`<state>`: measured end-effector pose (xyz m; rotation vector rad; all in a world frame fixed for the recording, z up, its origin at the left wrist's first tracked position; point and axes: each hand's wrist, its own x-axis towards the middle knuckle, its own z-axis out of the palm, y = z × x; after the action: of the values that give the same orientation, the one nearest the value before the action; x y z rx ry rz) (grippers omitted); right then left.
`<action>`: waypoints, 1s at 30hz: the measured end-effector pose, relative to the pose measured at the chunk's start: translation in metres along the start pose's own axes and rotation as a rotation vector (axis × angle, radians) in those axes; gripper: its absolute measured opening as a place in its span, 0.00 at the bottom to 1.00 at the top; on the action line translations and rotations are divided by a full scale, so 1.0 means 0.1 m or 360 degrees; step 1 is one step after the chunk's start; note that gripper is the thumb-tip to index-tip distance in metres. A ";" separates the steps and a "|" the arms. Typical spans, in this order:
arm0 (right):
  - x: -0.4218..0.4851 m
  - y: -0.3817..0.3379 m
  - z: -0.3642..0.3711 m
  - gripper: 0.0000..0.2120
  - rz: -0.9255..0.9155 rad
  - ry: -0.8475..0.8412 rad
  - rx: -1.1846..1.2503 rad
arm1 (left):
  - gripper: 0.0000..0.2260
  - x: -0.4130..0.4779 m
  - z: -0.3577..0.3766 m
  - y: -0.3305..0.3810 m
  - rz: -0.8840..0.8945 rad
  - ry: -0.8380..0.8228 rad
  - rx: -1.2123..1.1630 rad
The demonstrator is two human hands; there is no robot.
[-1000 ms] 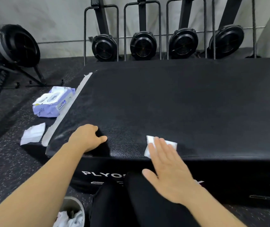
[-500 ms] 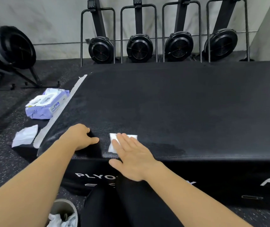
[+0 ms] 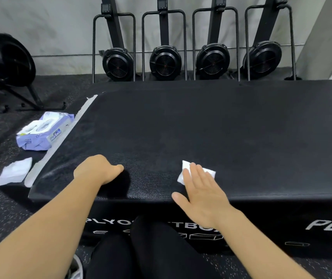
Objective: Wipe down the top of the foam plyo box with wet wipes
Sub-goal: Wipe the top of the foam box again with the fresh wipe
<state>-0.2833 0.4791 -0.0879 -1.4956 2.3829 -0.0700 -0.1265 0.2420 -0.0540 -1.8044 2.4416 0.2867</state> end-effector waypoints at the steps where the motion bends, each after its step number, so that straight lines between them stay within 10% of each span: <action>1: 0.06 -0.11 0.02 0.38 0.0008 -0.0011 0.0006 | 0.20 0.01 -0.01 0.00 -0.0001 -0.0013 -0.0007; 12: 0.81 -1.22 -0.03 0.36 -0.0233 -0.0216 -0.0063 | 0.17 0.08 -0.02 -0.06 0.0019 -0.0100 -0.0065; 30: 0.37 -0.09 -0.16 0.34 0.0225 -0.0057 0.0110 | 0.23 0.15 -0.07 -0.08 0.0089 -0.0151 0.0004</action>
<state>-0.2946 0.4404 -0.0797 -1.2832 2.4247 -0.0910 -0.1226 0.2244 -0.0506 -1.6830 2.4287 0.3643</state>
